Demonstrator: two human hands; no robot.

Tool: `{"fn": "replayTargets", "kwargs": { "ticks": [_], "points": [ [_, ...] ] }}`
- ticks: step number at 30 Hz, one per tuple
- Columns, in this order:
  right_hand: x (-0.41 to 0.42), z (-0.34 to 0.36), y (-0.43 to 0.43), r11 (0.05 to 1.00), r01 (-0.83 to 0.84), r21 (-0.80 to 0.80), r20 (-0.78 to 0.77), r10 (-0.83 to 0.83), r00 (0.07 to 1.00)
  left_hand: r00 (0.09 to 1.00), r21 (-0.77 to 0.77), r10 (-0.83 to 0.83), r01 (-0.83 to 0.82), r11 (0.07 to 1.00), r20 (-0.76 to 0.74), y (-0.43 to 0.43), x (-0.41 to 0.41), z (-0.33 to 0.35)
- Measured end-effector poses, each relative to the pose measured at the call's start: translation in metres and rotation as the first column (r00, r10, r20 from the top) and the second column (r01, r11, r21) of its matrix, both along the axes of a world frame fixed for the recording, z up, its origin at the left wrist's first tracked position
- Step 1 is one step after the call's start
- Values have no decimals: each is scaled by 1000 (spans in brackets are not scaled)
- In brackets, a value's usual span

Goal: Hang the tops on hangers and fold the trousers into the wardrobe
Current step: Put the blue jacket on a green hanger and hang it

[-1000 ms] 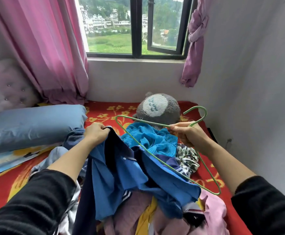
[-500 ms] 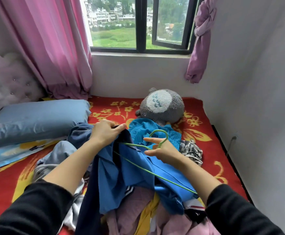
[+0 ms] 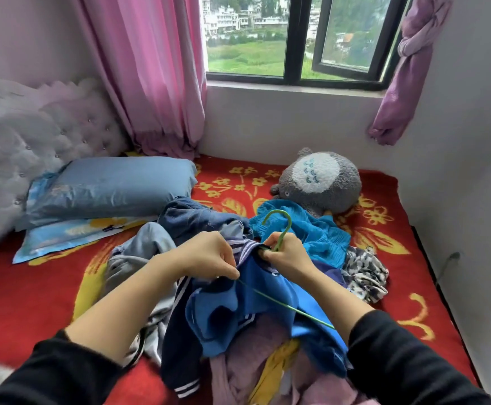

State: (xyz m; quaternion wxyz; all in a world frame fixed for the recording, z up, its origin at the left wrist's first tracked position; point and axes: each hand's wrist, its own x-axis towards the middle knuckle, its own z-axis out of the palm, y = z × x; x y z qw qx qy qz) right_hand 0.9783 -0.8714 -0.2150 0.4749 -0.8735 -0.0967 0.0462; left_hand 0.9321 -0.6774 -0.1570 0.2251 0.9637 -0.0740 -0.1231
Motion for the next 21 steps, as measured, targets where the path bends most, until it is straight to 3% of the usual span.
{"fn": "replayTargets", "kwargs": {
  "ticks": [2,4,7,9,12,13,14,17,19,21],
  "points": [
    [-3,5,-2,999,-34,5,16,33,999,998,-141,58,-52,989,38,6,2,-5],
    [-8,10,-4,998,-63,14,41,62,997,976,-41,58,-50,998,212,10,8,-15],
    [-20,16,-2,994,-90,58,10,89,996,977,91,-48,30,995,207,-4,8,-35],
    [-26,17,-7,969,-151,193,-140,179,974,971,-16,-33,37,999,236,-13,5,-43],
    [-22,21,-35,841,-146,522,-448,416,792,965,-267,27,45,963,259,-15,-2,-49],
    [-18,21,-46,832,-107,545,-490,420,764,965,-296,21,59,953,260,-14,-4,-48],
    [-14,18,-55,861,-83,503,-512,374,773,967,-308,4,77,948,255,-13,-5,-49],
    [-7,1,-58,985,-163,50,-360,170,917,966,-272,-65,134,953,249,-12,-6,-48],
    [-7,-12,-46,942,-292,-168,-244,247,938,959,-247,-134,197,949,251,-13,-6,-45],
    [-10,-19,-34,824,-401,-399,-202,348,915,946,-214,-212,266,940,247,-14,-10,-38]
  ]
}}
